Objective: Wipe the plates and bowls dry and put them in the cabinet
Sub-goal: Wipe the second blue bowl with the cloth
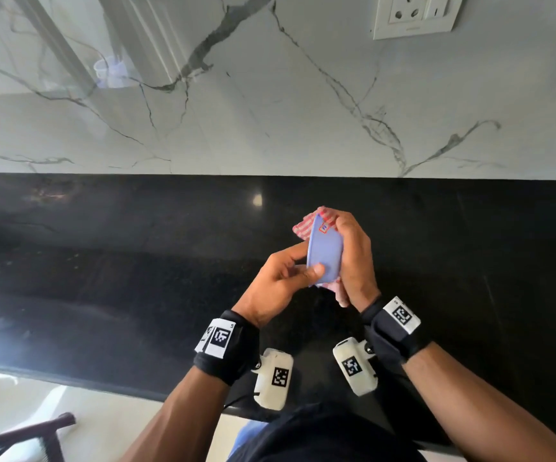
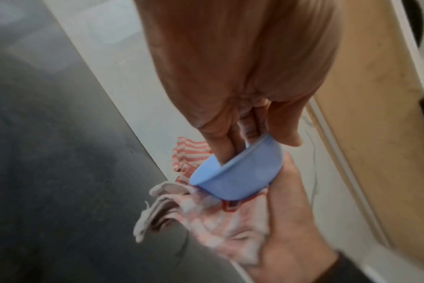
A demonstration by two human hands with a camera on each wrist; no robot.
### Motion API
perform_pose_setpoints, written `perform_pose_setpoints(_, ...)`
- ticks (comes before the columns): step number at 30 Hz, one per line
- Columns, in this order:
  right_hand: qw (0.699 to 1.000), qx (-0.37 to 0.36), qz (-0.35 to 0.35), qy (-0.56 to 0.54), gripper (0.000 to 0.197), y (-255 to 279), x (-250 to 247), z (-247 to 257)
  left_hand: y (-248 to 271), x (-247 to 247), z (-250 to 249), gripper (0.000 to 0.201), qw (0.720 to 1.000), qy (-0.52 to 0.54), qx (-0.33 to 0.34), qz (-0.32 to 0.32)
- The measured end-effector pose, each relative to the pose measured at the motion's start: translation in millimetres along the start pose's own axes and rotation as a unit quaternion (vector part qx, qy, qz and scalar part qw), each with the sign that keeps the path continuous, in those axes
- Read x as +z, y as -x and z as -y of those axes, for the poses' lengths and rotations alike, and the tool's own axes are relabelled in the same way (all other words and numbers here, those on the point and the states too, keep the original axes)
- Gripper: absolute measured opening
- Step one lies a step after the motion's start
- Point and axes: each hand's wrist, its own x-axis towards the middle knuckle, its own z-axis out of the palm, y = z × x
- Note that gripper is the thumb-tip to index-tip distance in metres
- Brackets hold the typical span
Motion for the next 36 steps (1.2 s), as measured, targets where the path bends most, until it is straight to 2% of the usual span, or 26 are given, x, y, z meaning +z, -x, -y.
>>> perform_pose_setpoints(2, 0.993, 0.110, -0.008, -0.036, 0.028, -3.2, -0.6, 5.4, -1.1, -2.2, 2.7, 0.029, 0.999, -0.025, -0.012, 0.018)
perform_pose_setpoints(3, 0.991, 0.128, -0.009, -0.034, 0.030, -1.8, -1.2, 7.4, -1.4, -2.2, 2.5, 0.029, 0.999, -0.029, -0.023, 0.023)
perform_pose_setpoints(4, 0.993, 0.117, -0.008, -0.021, 0.029, 1.4, -1.3, 8.1, -1.5, -1.5, 1.3, 0.030, 0.999, -0.026, -0.031, 0.027)
perform_pose_setpoints(8, 0.997, -0.044, -0.003, 0.060, 0.025, 11.6, -4.3, -3.9, -3.7, 5.8, -16.2, 0.037, 0.994, 0.064, -0.087, 0.009)
perform_pose_setpoints(11, 0.973, -0.169, 0.023, 0.157, 0.028, 10.0, -9.6, -14.2, -9.7, 2.5, -19.3, 0.034, 0.997, 0.051, -0.059, -0.008)
perform_pose_setpoints(13, 0.969, -0.187, 0.026, 0.157, 0.029, 5.3, -8.6, -8.9, -10.5, 1.4, -16.7, 0.034, 0.999, 0.043, -0.028, -0.014)
perform_pose_setpoints(14, 0.977, -0.168, 0.020, 0.129, 0.028, 4.2, -4.7, -1.0, -10.3, 1.2, -14.1, 0.033, 0.999, 0.041, -0.014, -0.017)
perform_pose_setpoints(15, 0.989, -0.119, 0.006, 0.085, 0.027, 2.2, 0.4, 6.1, -9.6, 1.6, -11.0, 0.032, 0.999, 0.042, -0.001, -0.019)
perform_pose_setpoints(17, 0.999, 0.045, -0.010, -0.012, 0.036, -4.2, 3.5, 11.7, -7.6, 5.3, -7.4, 0.032, 0.999, 0.031, 0.016, -0.024)
perform_pose_setpoints(19, 0.977, 0.202, -0.006, -0.062, 0.054, -7.0, -0.7, 10.2, -6.1, 9.2, -2.8, 0.030, 1.000, 0.010, 0.017, -0.019)
perform_pose_setpoints(20, 0.969, 0.238, 0.002, -0.071, 0.058, -6.8, -4.5, 7.2, -6.1, 11.1, -1.5, 0.030, 1.000, 0.000, 0.016, -0.008)
perform_pose_setpoints(21, 0.964, 0.253, 0.002, -0.077, 0.058, -6.7, -7.1, 4.5, -7.0, 12.6, -2.0, 0.030, 1.000, -0.008, 0.011, 0.000)
perform_pose_setpoints(23, 0.972, 0.229, -0.014, -0.060, 0.049, -6.1, -7.5, 6.1, -9.1, 15.2, -5.0, 0.029, 1.000, -0.002, -0.001, 0.016)
perform_pose_setpoints(26, 0.995, 0.091, -0.047, 0.017, 0.031, -4.9, -2.0, 13.6, -13.9, 18.2, -18.4, 0.034, 0.997, 0.070, -0.032, -0.012)
perform_pose_setpoints(28, 0.996, -0.012, -0.036, 0.086, 0.029, -1.7, -2.2, 11.7, -17.9, 17.3, -21.2, 0.032, 0.997, 0.069, -0.024, -0.036)
perform_pose_setpoints(30, 0.995, -0.040, -0.026, 0.092, 0.032, -2.7, -2.3, 10.1, -19.8, 14.7, -19.6, 0.027, 0.997, 0.059, 0.002, -0.042)
perform_pose_setpoints(32, 0.997, -0.009, -0.035, 0.070, 0.031, -5.9, 0.8, 20.5, -18.8, 11.6, -14.5, 0.031, 0.998, 0.043, 0.027, -0.037)
perform_pose_setpoints(34, 0.992, 0.121, -0.033, -0.007, 0.040, -11.5, 2.9, 23.9, -18.5, 10.6, -9.3, 0.031, 0.999, 0.005, 0.043, -0.032)
perform_pose_setpoints(36, 0.956, 0.272, 0.035, -0.101, 0.067, -10.3, -1.8, 23.4, -18.3, 10.3, -4.0, 0.028, 0.997, -0.053, 0.056, -0.021)
